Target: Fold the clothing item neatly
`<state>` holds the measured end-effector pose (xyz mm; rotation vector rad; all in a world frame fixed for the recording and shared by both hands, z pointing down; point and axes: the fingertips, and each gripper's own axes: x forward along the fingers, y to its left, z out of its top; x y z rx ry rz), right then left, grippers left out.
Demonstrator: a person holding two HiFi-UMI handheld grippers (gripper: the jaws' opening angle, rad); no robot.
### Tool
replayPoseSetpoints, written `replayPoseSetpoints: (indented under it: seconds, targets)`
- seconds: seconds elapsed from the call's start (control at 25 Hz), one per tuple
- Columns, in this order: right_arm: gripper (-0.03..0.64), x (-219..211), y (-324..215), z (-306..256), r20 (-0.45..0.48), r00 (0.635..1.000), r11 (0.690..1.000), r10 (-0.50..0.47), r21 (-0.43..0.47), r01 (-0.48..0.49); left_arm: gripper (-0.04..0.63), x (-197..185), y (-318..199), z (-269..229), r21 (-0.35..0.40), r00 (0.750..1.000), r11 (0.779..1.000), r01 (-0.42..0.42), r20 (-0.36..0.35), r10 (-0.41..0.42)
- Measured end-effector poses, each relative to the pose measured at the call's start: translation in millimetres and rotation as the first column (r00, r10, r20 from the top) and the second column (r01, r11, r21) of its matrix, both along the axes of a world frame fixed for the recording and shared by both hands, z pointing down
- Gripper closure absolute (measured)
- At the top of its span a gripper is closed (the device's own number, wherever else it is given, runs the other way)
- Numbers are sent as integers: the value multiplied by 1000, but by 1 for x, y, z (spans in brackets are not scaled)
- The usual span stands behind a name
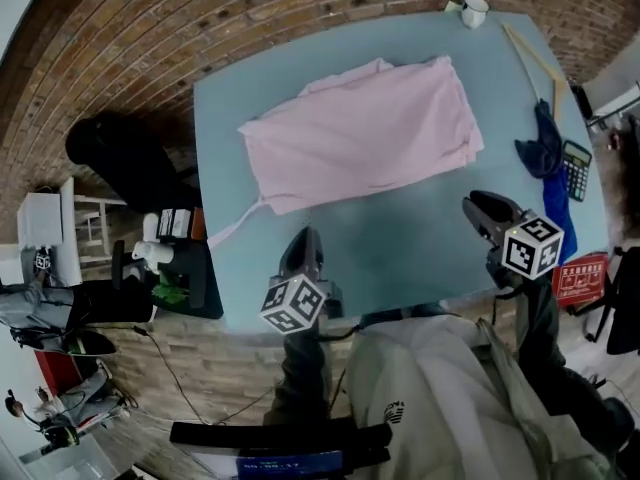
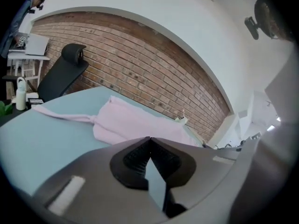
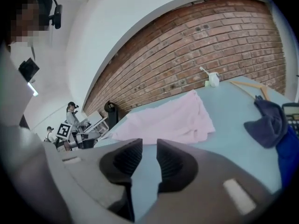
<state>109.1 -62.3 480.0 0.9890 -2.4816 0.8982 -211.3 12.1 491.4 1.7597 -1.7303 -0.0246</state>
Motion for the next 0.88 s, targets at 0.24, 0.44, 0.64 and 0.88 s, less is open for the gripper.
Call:
replayPoseSetpoints:
  seconds: [0.24,0.44,0.64,0.88]
  targets:
    - [539,4,72,17,-29,999,999,-36,-11,35,588,58,57,3,9,999,999,-39,-13,40]
    - [557,10,109,16,-43,997,997,-70,36,71,588,83,95,2,28,1000,999,-16,-24,16]
    - [573,24,132,16,-42,996,994,-77,79,80,588,104,123,4,32,1000,999,6,-17,-5]
    - [614,53,150,28,-10,999,997,-44,61,44,588,126,146,10,23,1000,999,25,-4,-24]
